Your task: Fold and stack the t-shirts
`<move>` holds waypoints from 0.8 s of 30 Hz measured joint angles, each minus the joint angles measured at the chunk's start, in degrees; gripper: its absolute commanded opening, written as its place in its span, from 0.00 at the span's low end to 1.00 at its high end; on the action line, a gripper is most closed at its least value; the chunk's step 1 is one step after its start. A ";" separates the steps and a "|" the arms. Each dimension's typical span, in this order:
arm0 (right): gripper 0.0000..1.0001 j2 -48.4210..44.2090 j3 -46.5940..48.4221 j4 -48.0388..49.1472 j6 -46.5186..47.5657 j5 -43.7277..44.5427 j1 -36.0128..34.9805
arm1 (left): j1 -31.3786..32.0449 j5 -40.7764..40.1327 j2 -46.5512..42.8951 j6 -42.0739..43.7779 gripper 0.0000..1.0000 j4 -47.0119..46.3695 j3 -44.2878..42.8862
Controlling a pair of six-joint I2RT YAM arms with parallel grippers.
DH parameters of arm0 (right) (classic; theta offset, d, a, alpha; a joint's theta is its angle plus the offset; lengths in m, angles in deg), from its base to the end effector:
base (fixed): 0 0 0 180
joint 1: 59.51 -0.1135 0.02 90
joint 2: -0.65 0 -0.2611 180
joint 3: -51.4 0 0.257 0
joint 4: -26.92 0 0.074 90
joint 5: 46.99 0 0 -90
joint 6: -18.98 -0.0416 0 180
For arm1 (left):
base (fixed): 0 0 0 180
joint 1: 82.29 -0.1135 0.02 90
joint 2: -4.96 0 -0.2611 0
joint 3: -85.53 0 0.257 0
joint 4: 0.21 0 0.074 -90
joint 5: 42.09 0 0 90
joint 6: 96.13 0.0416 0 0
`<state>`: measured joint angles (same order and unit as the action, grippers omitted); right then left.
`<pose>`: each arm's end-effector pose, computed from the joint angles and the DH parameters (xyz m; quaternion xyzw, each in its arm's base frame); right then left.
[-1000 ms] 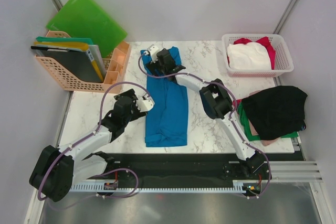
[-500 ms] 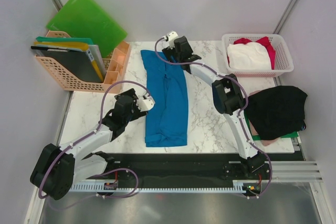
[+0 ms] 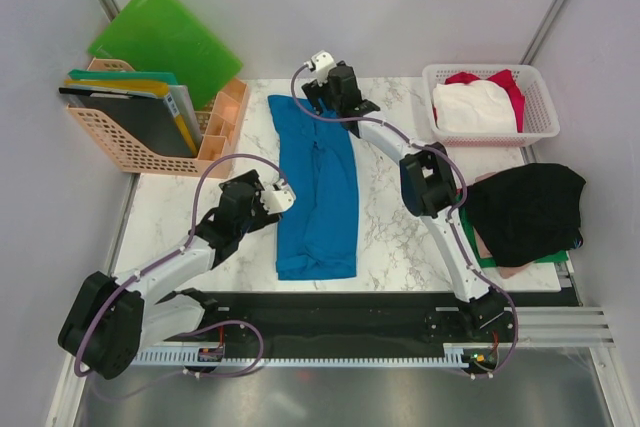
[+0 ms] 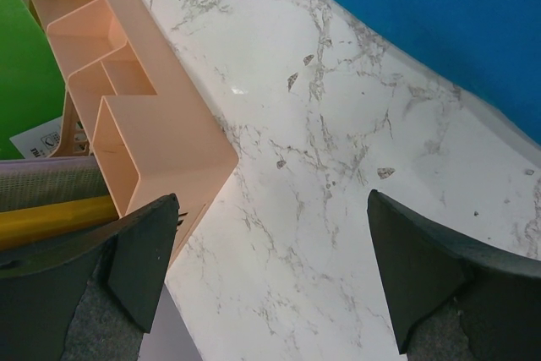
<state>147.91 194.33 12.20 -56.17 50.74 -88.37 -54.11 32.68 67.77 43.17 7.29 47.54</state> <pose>0.5324 0.2870 0.1977 -0.2662 0.7687 0.0161 0.5814 0.2083 -0.0992 0.1768 0.4935 0.7172 0.2017 0.4487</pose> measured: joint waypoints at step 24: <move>0.98 9.20 4.09 3.13 2.51 1.01 0.15 | 0.00 0.22 0.00 0.00 1.00 0.39 0.00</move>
<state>157.11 198.42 15.33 -53.66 51.74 -88.22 -54.11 32.90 67.77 43.17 7.68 47.54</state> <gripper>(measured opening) 0.980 0.996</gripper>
